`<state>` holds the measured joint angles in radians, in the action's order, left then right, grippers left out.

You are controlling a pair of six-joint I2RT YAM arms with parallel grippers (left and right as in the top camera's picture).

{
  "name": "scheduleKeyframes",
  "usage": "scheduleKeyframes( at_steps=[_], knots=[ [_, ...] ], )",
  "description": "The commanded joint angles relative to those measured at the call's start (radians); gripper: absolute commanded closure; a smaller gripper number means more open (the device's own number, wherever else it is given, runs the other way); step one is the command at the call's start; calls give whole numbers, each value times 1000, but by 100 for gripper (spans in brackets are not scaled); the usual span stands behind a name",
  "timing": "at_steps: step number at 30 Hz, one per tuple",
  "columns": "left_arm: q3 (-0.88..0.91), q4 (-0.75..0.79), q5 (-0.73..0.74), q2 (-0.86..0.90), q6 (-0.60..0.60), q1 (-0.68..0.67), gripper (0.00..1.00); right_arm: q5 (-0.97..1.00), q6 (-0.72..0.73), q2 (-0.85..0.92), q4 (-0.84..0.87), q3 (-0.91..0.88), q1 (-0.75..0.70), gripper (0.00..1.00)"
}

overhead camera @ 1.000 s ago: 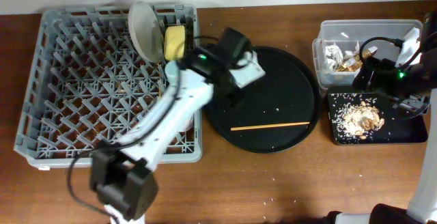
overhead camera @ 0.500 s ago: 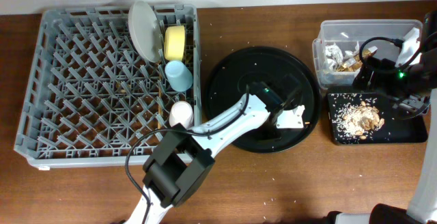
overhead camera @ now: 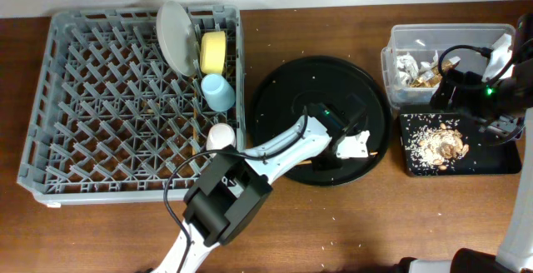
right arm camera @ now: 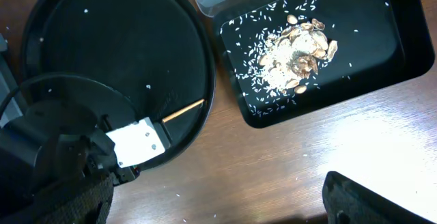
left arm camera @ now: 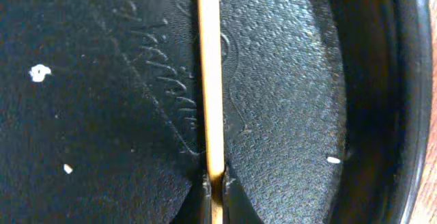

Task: Sort waste into correct bins and load items into the dishwasher rack
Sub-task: 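Pick the second chopstick with the left gripper and place it in the rack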

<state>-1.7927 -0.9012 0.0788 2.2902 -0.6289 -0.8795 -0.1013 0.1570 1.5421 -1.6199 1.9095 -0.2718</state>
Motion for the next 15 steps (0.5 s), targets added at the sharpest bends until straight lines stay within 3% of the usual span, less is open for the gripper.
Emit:
scheduleKeyframes(
  at_steps=[1,6,9,12,15],
  knots=[
    [-48,-10,-86,32,87,-2,100,12,5,2,1,11,-4,2],
    [-374,-238,-154,30,249,30,100,12,5,2,0,11,-4,2],
    [-545,-338,-155,30,429,88,100,12,5,2,1,11,-4,2],
    [-737,-508,-155,30,691,223,100,12,5,2,1,11,-4,2],
    [-878,-712,-164,30,712,316,100,12,5,2,1,11,-4,2]
  ],
)
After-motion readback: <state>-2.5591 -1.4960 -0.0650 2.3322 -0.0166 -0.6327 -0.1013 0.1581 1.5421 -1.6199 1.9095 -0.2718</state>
